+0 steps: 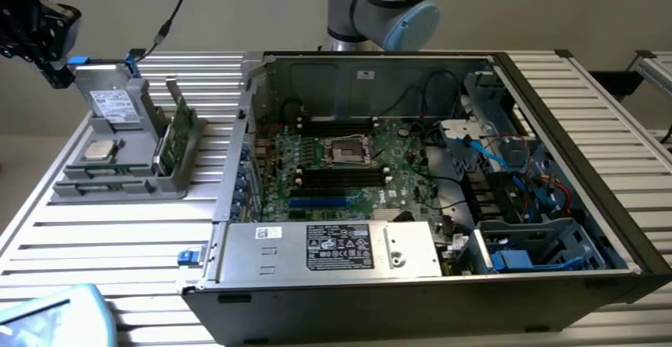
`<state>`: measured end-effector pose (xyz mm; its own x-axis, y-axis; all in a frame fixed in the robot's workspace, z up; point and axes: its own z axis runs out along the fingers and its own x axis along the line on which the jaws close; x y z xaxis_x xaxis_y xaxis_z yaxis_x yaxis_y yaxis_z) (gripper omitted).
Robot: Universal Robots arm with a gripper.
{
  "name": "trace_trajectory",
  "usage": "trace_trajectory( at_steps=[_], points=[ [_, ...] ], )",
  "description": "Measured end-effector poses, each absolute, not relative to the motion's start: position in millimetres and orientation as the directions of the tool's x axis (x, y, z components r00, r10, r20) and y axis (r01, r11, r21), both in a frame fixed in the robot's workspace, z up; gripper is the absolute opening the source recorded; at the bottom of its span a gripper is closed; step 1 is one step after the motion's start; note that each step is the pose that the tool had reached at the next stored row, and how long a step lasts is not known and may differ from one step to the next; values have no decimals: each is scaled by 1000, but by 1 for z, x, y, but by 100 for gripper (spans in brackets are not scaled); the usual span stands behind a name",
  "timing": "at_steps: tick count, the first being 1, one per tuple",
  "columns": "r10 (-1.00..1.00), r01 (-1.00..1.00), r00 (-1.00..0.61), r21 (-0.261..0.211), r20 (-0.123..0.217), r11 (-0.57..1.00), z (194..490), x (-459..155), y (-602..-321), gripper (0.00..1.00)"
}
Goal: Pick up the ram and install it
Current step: 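Pick up the ram and move it above insertion slot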
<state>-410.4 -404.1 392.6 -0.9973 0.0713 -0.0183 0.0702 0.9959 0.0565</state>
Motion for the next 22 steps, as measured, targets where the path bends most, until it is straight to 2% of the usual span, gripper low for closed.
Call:
trace_trajectory(
  at_steps=[8, 15, 22],
  points=[
    [70, 69, -997, 56, -18, 996, 393, -412, -404, 11],
    [-44, -44, -999, 57, -13, 997, 392, -412, -404, 11],
    [-138, -137, -990, 60, 21, 989, 392, -412, -404, 11]
  ],
)
